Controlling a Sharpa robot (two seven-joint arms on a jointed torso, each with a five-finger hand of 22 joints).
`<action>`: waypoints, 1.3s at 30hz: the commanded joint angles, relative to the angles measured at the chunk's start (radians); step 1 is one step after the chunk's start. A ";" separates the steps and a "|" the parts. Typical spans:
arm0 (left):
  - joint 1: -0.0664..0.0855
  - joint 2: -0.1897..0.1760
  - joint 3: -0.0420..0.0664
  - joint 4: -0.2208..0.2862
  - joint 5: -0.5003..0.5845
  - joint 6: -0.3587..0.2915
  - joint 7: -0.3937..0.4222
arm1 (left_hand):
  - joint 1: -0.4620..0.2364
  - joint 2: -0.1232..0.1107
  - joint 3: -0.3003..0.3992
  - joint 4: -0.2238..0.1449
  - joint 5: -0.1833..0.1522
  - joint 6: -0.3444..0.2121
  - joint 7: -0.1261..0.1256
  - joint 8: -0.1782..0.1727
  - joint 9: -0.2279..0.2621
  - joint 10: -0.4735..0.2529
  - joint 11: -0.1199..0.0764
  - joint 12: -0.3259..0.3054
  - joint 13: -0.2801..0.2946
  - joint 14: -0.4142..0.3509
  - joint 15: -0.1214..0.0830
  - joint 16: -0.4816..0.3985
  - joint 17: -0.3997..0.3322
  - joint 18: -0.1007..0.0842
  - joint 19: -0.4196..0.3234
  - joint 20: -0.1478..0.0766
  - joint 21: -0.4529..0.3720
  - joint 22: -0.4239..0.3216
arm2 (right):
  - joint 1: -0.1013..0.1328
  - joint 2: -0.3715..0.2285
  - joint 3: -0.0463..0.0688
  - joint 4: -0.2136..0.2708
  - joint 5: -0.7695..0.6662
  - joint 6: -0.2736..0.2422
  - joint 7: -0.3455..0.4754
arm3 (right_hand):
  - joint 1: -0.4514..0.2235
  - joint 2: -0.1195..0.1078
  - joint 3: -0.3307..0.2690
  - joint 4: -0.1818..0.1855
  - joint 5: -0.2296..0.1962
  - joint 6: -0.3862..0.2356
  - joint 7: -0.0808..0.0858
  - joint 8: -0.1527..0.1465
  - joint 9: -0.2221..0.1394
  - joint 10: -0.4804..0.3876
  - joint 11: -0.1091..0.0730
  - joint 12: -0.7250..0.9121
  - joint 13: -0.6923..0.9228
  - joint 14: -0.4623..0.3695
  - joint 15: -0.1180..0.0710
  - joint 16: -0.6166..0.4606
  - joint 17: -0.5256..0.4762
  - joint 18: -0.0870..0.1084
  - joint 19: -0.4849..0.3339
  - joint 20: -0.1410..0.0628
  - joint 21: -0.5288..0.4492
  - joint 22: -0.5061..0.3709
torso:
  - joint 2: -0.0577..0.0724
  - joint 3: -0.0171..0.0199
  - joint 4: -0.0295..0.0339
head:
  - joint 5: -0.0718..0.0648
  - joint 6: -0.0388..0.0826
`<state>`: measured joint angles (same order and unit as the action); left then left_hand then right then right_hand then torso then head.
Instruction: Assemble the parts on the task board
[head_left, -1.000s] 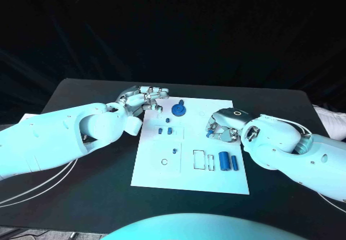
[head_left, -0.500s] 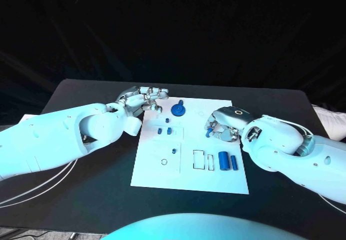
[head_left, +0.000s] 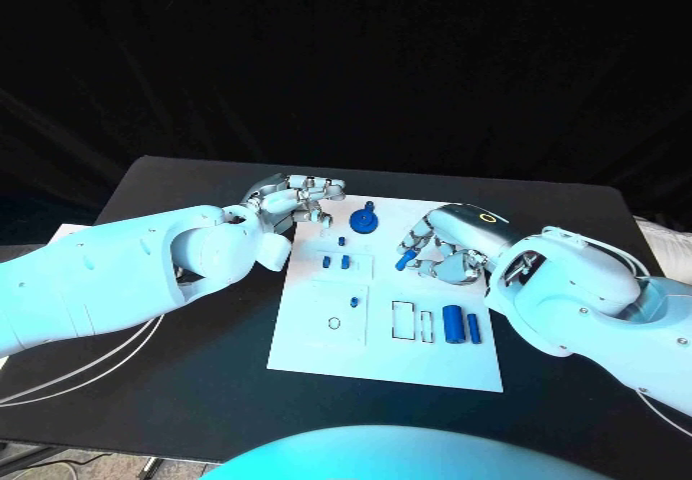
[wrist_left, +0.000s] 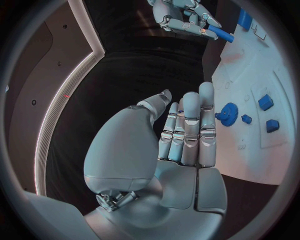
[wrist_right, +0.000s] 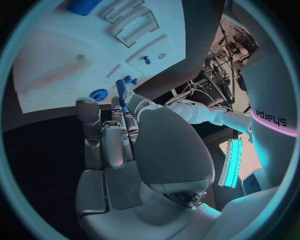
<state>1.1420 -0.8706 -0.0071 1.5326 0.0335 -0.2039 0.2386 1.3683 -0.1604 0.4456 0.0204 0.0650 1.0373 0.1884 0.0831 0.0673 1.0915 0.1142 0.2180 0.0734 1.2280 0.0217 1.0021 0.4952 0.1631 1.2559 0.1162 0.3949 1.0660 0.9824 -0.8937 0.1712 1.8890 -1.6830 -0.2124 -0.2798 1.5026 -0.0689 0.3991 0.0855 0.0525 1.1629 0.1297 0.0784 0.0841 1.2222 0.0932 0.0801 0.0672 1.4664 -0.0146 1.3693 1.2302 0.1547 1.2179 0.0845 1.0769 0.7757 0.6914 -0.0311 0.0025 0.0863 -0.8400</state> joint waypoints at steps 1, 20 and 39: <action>-0.001 0.006 0.001 -0.002 -0.002 0.020 0.006 | -0.004 0.004 -0.004 0.000 -0.003 -0.009 -0.001 0.000 0.000 -0.005 -0.001 0.007 0.000 -0.006 0.003 -0.001 -0.001 0.018 -0.003 0.005 -0.006 -0.002 | -0.003 0.037 -0.008 0.008 0.002 0.000 0.014 | -0.008 0.000 0.005 0.001 0.003 -0.002 0.003 -0.001 0.002 0.030 -0.028 -0.002 0.001 0.046 -0.002 -0.007 -0.002 -0.007 -0.005 0.000 -0.001 -0.003 | 0.000 -0.0008 -0.0001 | 0.010 0.000; -0.002 0.015 0.001 -0.007 -0.002 0.020 0.010 | -0.003 0.006 -0.005 0.000 -0.003 -0.009 -0.001 0.001 0.000 -0.006 -0.001 0.008 0.000 -0.007 0.003 -0.001 -0.002 0.018 -0.003 0.005 -0.007 -0.003 | -0.060 0.231 -0.088 -0.085 -0.093 0.045 0.060 | -0.008 0.000 0.011 -0.005 0.005 -0.004 0.004 -0.003 0.001 0.029 -0.028 -0.006 0.001 0.046 -0.002 -0.007 -0.002 -0.006 -0.007 0.000 -0.003 -0.006 | 0.002 -0.0009 0.0003 | 0.023 -0.004; -0.002 0.014 0.001 -0.007 -0.002 0.021 0.011 | -0.003 0.006 -0.005 0.000 -0.003 -0.009 -0.001 0.001 0.000 -0.006 -0.001 0.008 0.000 -0.007 0.003 -0.001 -0.002 0.018 -0.003 0.005 -0.007 -0.003 | -0.084 0.257 -0.100 -0.126 -0.135 0.068 0.053 | -0.008 0.001 0.015 -0.008 0.006 -0.004 0.005 -0.004 0.001 0.029 -0.028 -0.008 0.001 0.046 -0.002 -0.006 -0.002 -0.006 -0.007 0.000 -0.003 -0.006 | 0.001 -0.0014 0.0011 | 0.024 -0.014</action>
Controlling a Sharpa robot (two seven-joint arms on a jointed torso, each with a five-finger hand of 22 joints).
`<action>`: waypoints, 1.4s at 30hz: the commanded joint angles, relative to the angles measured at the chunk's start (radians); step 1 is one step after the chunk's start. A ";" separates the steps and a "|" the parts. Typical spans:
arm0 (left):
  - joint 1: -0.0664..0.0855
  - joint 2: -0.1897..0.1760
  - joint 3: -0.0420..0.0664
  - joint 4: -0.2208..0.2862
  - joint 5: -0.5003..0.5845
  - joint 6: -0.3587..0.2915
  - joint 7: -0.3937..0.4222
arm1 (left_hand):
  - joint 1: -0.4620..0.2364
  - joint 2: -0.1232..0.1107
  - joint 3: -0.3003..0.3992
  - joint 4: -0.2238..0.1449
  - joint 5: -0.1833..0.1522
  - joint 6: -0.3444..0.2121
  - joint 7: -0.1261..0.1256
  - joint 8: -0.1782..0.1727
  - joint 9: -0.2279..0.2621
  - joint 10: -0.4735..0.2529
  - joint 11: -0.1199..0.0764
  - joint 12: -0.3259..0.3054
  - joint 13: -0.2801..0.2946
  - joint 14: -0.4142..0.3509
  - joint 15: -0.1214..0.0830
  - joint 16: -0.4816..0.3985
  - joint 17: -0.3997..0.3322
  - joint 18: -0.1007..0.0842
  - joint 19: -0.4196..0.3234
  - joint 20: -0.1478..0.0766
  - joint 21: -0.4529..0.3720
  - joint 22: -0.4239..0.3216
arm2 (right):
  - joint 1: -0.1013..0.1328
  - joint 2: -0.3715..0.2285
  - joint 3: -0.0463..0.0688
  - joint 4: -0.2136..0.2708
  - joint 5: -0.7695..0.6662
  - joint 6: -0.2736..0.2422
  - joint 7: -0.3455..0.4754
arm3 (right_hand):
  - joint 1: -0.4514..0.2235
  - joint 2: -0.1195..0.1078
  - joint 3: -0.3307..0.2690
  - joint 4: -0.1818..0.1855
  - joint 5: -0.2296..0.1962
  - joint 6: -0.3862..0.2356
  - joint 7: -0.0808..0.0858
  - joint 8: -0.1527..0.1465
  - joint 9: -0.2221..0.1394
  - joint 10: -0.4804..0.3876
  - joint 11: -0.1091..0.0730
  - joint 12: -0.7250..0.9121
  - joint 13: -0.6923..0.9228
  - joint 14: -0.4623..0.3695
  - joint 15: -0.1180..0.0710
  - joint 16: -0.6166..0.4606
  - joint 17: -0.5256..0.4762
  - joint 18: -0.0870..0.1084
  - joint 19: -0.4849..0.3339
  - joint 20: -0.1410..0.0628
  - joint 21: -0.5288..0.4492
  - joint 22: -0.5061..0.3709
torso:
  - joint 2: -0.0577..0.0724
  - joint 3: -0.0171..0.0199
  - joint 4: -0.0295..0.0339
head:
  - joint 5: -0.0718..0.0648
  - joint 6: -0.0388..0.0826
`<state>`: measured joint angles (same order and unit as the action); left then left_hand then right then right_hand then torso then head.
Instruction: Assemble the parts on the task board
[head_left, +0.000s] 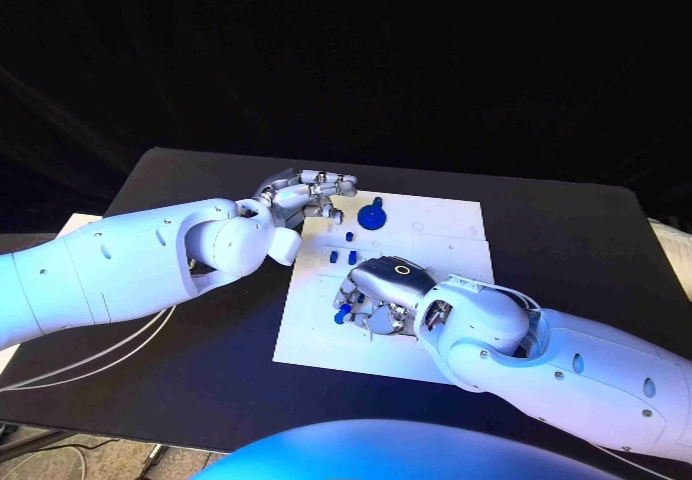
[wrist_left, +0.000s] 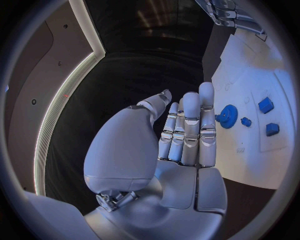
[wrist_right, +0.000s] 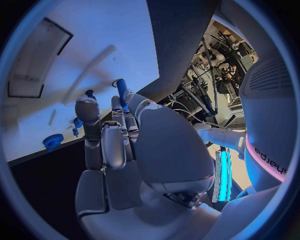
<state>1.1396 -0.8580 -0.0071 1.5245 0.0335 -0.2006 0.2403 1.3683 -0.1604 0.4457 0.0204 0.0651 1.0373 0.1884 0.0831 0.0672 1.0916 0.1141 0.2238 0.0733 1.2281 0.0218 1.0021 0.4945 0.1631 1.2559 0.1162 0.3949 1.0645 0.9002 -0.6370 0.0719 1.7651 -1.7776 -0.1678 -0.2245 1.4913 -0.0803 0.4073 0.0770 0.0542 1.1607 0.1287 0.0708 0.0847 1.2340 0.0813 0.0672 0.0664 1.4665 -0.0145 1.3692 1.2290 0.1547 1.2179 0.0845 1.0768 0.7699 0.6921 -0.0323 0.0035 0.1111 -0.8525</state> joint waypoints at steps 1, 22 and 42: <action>0.000 0.002 0.001 0.001 -0.002 0.017 0.009 | -0.003 0.006 -0.005 0.000 -0.003 -0.009 -0.001 0.001 0.000 -0.006 -0.001 0.002 0.000 -0.007 0.003 -0.001 -0.001 0.018 -0.003 0.005 -0.007 -0.001 | -0.002 0.001 -0.001 -0.003 -0.044 0.022 -0.005 | 0.003 0.012 0.006 0.000 0.004 -0.002 0.006 0.004 0.001 0.017 -0.016 0.005 0.002 0.046 -0.002 -0.006 -0.001 -0.006 -0.007 0.000 -0.003 0.000 | 0.000 -0.0002 0.0002 | -0.002 -0.001; 0.000 0.003 0.001 0.000 -0.002 0.019 0.006 | -0.003 0.006 -0.005 0.000 -0.003 -0.009 -0.001 0.001 0.000 -0.006 -0.001 0.002 0.000 -0.007 0.003 -0.001 -0.001 0.018 -0.003 0.005 -0.007 -0.001 | -0.008 0.035 -0.016 -0.030 -0.128 0.070 -0.047 | -0.032 -0.005 0.009 -0.001 0.005 -0.026 0.015 -0.009 -0.005 -0.013 -0.005 -0.008 -0.003 0.043 0.007 -0.014 -0.015 -0.005 -0.017 0.006 -0.010 -0.011 | 0.000 -0.0007 0.0011 | -0.003 -0.004; 0.000 0.009 0.001 -0.012 -0.002 0.011 -0.006 | -0.001 0.010 -0.008 0.000 -0.003 -0.009 -0.001 0.003 0.000 -0.008 -0.001 0.006 0.000 -0.010 0.003 -0.001 -0.002 0.018 -0.004 0.005 -0.009 -0.003 | -0.013 -0.034 -0.013 0.018 -0.059 -0.181 -0.014 | -0.113 -0.049 -0.220 0.031 0.008 -0.239 0.042 -0.007 -0.018 -0.274 0.037 0.021 0.000 0.029 0.041 -0.046 -0.071 0.011 -0.048 0.041 -0.082 -0.108 | -0.002 0.0015 -0.0039 | -0.012 0.006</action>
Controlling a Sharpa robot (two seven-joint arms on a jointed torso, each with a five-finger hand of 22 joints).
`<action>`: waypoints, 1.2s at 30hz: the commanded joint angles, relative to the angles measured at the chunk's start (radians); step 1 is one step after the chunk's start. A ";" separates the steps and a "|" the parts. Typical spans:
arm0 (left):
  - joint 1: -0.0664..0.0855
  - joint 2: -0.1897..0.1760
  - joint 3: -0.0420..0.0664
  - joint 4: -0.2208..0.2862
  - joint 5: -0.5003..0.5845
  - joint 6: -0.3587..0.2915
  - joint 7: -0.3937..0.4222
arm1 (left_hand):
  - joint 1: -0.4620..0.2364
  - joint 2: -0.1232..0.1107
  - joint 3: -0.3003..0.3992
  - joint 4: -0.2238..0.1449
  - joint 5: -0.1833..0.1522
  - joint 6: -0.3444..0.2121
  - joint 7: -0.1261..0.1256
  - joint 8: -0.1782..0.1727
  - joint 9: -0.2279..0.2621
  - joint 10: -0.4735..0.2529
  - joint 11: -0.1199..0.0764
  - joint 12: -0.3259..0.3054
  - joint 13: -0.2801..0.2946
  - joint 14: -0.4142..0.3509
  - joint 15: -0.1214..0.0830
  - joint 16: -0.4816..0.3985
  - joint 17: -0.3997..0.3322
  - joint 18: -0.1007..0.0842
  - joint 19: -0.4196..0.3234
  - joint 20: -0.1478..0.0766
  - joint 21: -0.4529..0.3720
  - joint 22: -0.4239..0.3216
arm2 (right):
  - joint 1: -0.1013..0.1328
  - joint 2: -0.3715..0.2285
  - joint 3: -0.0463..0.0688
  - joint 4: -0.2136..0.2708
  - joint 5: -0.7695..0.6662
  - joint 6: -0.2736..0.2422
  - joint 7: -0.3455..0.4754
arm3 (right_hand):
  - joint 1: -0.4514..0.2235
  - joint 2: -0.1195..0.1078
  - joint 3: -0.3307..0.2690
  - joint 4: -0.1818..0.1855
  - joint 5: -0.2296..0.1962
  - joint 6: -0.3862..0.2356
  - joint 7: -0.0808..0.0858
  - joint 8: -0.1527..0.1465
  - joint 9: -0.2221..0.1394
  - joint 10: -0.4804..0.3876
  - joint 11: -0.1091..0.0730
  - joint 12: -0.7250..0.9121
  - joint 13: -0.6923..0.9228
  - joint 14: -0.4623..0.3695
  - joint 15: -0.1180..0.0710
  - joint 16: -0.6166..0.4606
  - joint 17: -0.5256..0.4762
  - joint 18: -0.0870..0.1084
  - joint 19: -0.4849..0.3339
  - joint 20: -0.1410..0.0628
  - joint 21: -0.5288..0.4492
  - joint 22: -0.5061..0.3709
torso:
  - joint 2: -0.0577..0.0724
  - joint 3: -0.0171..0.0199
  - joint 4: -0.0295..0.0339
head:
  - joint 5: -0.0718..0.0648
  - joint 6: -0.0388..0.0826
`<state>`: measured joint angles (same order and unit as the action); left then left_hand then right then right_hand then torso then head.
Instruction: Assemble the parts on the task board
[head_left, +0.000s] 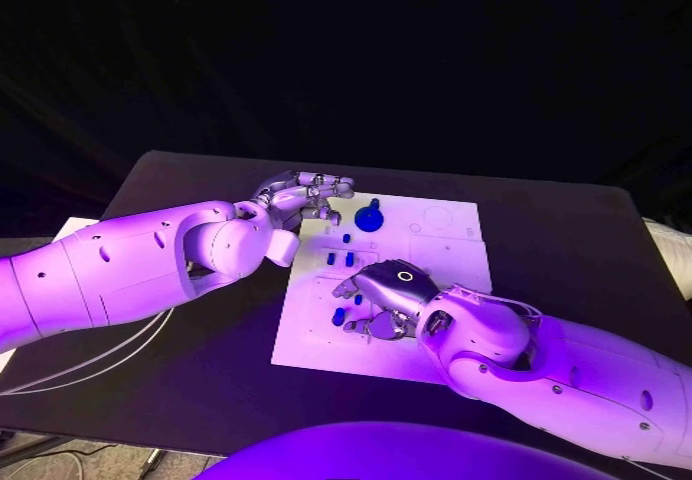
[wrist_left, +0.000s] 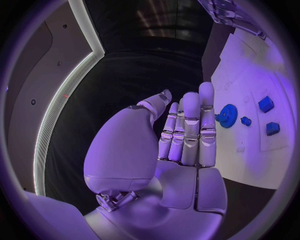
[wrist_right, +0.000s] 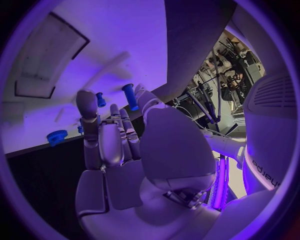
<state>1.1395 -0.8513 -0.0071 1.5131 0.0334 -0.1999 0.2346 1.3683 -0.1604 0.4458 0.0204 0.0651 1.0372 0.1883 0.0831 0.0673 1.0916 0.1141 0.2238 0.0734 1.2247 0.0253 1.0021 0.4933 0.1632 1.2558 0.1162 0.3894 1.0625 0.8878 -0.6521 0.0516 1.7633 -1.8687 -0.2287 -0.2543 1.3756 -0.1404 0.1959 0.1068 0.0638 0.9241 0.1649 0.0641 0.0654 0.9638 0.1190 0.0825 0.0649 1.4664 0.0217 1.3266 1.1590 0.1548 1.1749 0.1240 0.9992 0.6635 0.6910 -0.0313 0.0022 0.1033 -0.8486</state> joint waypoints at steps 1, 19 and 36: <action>0.000 0.002 0.001 -0.001 -0.002 0.011 -0.001 | -0.001 0.010 -0.008 0.000 -0.003 -0.009 -0.001 0.003 0.000 -0.008 -0.001 0.006 0.000 -0.006 -0.001 -0.001 -0.001 0.018 -0.004 0.005 -0.004 -0.001 | -0.001 -0.034 0.013 0.033 0.045 -0.139 0.021 | 0.007 0.014 -0.014 0.001 -0.001 0.000 0.008 0.001 0.002 0.000 -0.001 0.011 0.002 0.029 0.005 -0.003 -0.001 0.011 -0.006 0.002 -0.007 -0.005 | -0.001 0.0002 -0.0027 | -0.006 0.003; -0.001 -0.012 -0.001 0.010 -0.002 0.014 -0.005 | 0.000 0.010 -0.008 0.000 -0.003 -0.010 0.000 0.003 0.000 -0.008 -0.001 0.006 0.000 -0.007 -0.001 -0.001 -0.001 0.018 -0.004 0.005 -0.004 -0.002 | -0.004 -0.421 0.082 0.187 0.416 -0.112 -0.234 | -0.067 0.048 -0.195 0.145 0.128 0.104 -0.051 0.062 0.017 0.384 -0.085 0.365 0.252 0.069 -0.066 0.131 0.192 -0.037 0.132 -0.061 0.195 0.277 | -0.008 -0.0057 -0.0403 | -0.108 0.045; -0.001 -0.011 -0.002 0.007 -0.002 0.018 -0.005 | 0.000 0.010 -0.008 0.000 -0.003 -0.010 0.000 0.003 0.000 -0.008 -0.001 0.006 0.000 -0.007 -0.001 -0.001 -0.001 0.018 -0.004 0.005 -0.004 -0.002 | -0.057 -0.441 0.080 0.217 0.370 -0.084 -0.332 | -0.060 0.113 -0.371 0.181 0.173 0.065 -0.052 0.176 0.035 0.434 -0.089 1.114 1.123 0.088 -0.062 0.204 0.322 -0.054 0.160 -0.058 0.275 0.391 | -0.014 -0.0090 -0.0348 | -0.123 0.037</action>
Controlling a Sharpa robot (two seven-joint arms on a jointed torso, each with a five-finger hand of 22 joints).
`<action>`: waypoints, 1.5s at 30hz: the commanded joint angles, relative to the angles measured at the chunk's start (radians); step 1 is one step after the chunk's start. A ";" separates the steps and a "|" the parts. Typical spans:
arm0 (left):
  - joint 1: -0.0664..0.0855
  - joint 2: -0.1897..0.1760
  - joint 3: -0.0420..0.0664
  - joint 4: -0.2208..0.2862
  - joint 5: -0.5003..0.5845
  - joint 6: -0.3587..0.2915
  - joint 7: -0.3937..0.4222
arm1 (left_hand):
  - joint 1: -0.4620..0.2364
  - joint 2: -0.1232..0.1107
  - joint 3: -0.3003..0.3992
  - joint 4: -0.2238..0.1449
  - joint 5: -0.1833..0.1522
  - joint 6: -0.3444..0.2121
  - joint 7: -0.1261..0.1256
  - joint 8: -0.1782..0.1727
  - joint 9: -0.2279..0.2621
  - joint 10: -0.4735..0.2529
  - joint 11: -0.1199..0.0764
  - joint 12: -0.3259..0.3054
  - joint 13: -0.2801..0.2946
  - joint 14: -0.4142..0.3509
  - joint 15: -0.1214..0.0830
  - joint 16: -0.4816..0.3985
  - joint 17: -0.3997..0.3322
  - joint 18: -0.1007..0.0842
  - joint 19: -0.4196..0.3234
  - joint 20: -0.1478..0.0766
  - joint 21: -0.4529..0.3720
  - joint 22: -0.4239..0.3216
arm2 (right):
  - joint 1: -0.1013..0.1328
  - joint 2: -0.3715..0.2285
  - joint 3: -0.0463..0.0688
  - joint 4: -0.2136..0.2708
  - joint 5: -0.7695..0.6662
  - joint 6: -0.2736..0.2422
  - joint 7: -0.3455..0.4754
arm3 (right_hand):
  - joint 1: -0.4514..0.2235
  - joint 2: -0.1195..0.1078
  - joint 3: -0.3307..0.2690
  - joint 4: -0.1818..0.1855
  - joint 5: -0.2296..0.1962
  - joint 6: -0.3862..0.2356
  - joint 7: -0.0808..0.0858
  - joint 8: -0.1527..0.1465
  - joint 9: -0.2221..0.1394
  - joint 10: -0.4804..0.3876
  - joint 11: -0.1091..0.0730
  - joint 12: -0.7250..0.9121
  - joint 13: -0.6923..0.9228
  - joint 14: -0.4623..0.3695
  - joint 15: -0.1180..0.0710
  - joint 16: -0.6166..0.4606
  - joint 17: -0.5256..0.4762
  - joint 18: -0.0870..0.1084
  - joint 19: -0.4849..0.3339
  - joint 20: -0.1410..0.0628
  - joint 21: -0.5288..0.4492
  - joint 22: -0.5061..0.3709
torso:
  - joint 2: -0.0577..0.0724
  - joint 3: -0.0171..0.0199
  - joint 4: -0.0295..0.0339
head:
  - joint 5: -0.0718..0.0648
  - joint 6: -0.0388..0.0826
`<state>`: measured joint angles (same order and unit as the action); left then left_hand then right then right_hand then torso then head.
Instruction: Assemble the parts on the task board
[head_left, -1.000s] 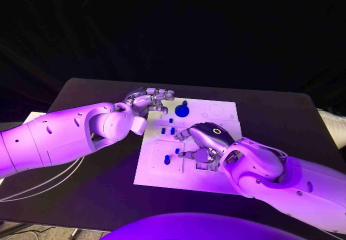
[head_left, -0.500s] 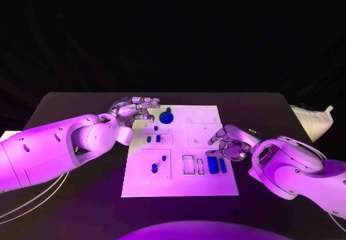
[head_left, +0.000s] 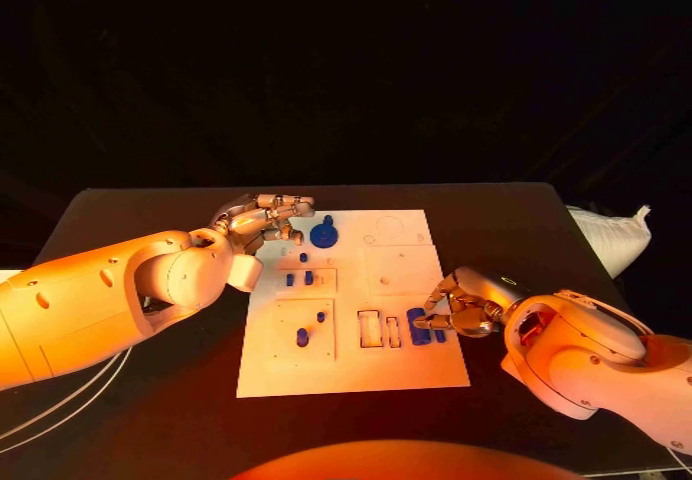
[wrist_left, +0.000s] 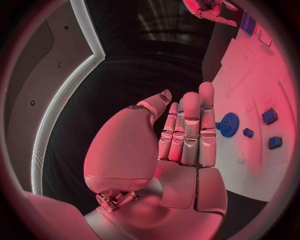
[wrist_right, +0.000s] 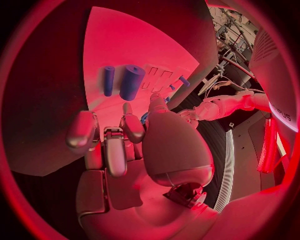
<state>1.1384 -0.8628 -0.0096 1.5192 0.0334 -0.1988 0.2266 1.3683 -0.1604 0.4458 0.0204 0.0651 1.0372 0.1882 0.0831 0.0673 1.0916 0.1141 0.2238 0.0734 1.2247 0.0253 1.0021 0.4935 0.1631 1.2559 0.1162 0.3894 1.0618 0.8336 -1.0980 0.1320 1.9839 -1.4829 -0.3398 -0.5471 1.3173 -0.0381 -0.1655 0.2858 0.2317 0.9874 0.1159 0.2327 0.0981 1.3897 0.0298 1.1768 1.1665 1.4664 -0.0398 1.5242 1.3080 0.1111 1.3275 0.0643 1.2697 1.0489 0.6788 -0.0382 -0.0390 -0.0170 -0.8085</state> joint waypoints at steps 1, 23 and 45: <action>0.000 0.000 0.000 0.001 -0.002 0.017 0.003 | 0.000 0.010 -0.008 0.000 -0.003 -0.009 0.000 0.003 0.000 -0.008 -0.001 0.006 0.000 -0.007 -0.001 -0.001 -0.001 0.018 -0.004 0.005 -0.004 -0.001 | -0.003 0.007 -0.001 -0.005 -0.017 0.030 -0.040 | -0.002 0.013 -0.011 0.002 0.006 0.002 -0.003 0.010 0.003 0.008 0.000 0.022 0.026 0.089 -0.001 0.008 0.175 -0.010 0.008 0.002 0.005 0.007 | -0.002 -0.0023 0.0069 | -0.004 -0.004; 0.000 -0.007 -0.001 0.002 -0.002 0.022 -0.002 | 0.000 0.011 -0.011 0.001 -0.003 -0.010 0.000 0.004 0.001 -0.009 -0.001 0.008 0.000 -0.008 0.000 -0.001 -0.002 0.018 -0.005 0.006 -0.006 -0.002 | -0.019 0.063 -0.004 -0.055 -0.114 0.110 -0.055 | -0.015 0.032 -0.028 0.004 0.021 0.008 -0.006 0.030 0.013 0.005 -0.002 0.032 0.045 0.089 -0.002 0.010 0.180 -0.011 0.009 0.001 0.010 0.014 | 0.000 -0.0033 0.0096 | -0.001 -0.016; 0.000 -0.010 -0.001 0.004 -0.002 0.031 -0.012 | 0.000 0.011 -0.011 0.001 -0.003 -0.010 0.000 0.004 0.001 -0.009 -0.001 0.008 0.000 -0.008 0.000 -0.001 -0.002 0.018 -0.005 0.006 -0.006 -0.002 | -0.045 0.107 -0.005 -0.099 -0.108 0.112 -0.057 | 0.028 0.071 -0.025 -0.009 0.051 0.036 -0.018 0.061 0.035 0.012 -0.012 0.046 0.071 0.089 -0.009 0.011 0.182 -0.011 0.006 -0.004 0.011 0.016 | -0.003 -0.0041 0.0089 | -0.007 -0.029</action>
<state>1.1379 -0.8741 -0.0111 1.5207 0.0333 -0.1895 0.2147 1.3683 -0.1604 0.4390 0.0216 0.0650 1.0358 0.1868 0.0831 0.0673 1.0916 0.1141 0.2286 0.0734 1.2247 0.0253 1.0021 0.4921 0.1632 1.2559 0.1162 0.3895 1.0604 0.7974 -0.9906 0.1343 1.8911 -1.5947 -0.2512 -0.5918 1.3322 0.0188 -0.1927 0.2854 0.2789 1.0149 0.0962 0.2901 0.1290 1.3948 0.0279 1.2139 1.2353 1.4664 -0.0396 1.5319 1.3074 0.1077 1.3271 0.0645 1.2744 1.0635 0.6765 -0.0422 -0.0290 -0.0233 -0.8388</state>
